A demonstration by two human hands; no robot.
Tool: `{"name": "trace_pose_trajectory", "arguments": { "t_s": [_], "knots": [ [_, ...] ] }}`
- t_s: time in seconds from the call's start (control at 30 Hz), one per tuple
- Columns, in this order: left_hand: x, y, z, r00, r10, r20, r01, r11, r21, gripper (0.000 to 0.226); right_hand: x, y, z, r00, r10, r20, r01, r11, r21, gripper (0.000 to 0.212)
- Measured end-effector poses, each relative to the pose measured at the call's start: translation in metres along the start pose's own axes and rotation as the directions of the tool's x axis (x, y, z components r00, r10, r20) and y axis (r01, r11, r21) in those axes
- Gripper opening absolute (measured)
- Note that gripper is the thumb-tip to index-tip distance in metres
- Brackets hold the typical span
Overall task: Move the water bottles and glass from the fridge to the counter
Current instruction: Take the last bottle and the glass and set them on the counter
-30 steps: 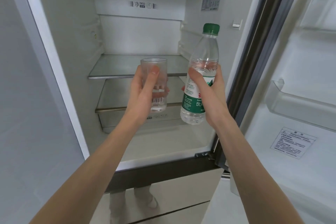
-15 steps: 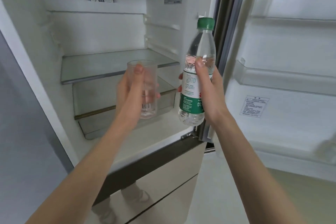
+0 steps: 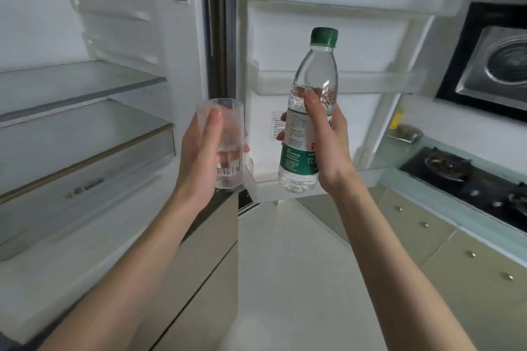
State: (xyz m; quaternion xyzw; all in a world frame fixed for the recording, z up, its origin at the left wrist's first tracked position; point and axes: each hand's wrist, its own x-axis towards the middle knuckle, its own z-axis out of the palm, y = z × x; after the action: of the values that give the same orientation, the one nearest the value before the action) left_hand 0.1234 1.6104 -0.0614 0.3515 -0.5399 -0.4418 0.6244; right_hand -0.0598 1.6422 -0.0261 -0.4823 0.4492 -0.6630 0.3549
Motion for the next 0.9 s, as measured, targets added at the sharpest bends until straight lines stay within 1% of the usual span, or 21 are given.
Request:
{"name": "trace_pose_trajectory", "arguments": {
  "t_s": [0.03, 0.07, 0.1, 0.23, 0.3, 0.37, 0.6, 0.67, 0.77, 0.87, 0.9],
  "knots": [
    [0.0, -0.001, 0.006, 1.0, 0.009, 0.013, -0.009, 1.0, -0.011, 0.086, -0.003, -0.002, -0.006, 1.0, -0.001, -0.016, 0.001, 1.0, 0.004, 0.02],
    [-0.001, -0.003, 0.016, 0.999, 0.011, 0.04, -0.01, 0.999, -0.031, 0.084, -0.005, -0.005, -0.016, 0.999, -0.004, -0.044, 0.004, 1.0, 0.005, 0.019],
    [-0.002, -0.005, 0.027, 0.998, 0.008, 0.068, -0.004, 0.999, -0.049, 0.081, -0.007, -0.007, -0.027, 0.997, -0.007, -0.076, 0.007, 1.0, -0.002, 0.024],
    [-0.011, -0.007, 0.072, 0.985, 0.015, 0.171, -0.003, 0.998, -0.07, 0.058, -0.017, -0.015, -0.073, 0.986, -0.03, -0.162, 0.02, 0.998, -0.064, 0.066],
    [-0.017, -0.007, 0.094, 0.979, 0.018, 0.204, 0.0, 0.996, -0.085, 0.053, -0.022, -0.019, -0.096, 0.978, -0.047, -0.201, 0.029, 0.995, -0.094, 0.078],
    [-0.023, -0.007, 0.116, 0.972, 0.007, 0.234, 0.019, 0.994, -0.108, 0.058, -0.028, -0.024, -0.119, 0.97, -0.064, -0.236, 0.04, 0.993, -0.107, 0.08],
    [-0.051, -0.008, 0.199, 0.94, 0.001, 0.341, 0.067, 0.98, -0.186, 0.077, -0.054, -0.045, -0.2, 0.93, -0.11, -0.35, 0.067, 0.989, -0.132, 0.073],
    [-0.059, -0.008, 0.224, 0.932, -0.011, 0.363, 0.089, 0.976, -0.199, 0.076, -0.06, -0.05, -0.225, 0.919, -0.115, -0.376, 0.067, 0.988, -0.14, 0.074],
    [-0.073, -0.007, 0.263, 0.917, -0.021, 0.398, 0.112, 0.972, -0.206, 0.067, -0.067, -0.056, -0.265, 0.908, -0.125, -0.399, 0.064, 0.984, -0.164, 0.076],
    [-0.088, -0.008, 0.301, 0.896, -0.018, 0.443, 0.13, 0.965, -0.226, 0.071, -0.075, -0.063, -0.304, 0.897, -0.141, -0.419, 0.065, 0.98, -0.19, 0.078],
    [-0.093, -0.008, 0.314, 0.894, -0.017, 0.449, 0.132, 0.965, -0.225, 0.067, -0.077, -0.066, -0.317, 0.892, -0.143, -0.428, 0.065, 0.979, -0.192, 0.078]
  ]
}}
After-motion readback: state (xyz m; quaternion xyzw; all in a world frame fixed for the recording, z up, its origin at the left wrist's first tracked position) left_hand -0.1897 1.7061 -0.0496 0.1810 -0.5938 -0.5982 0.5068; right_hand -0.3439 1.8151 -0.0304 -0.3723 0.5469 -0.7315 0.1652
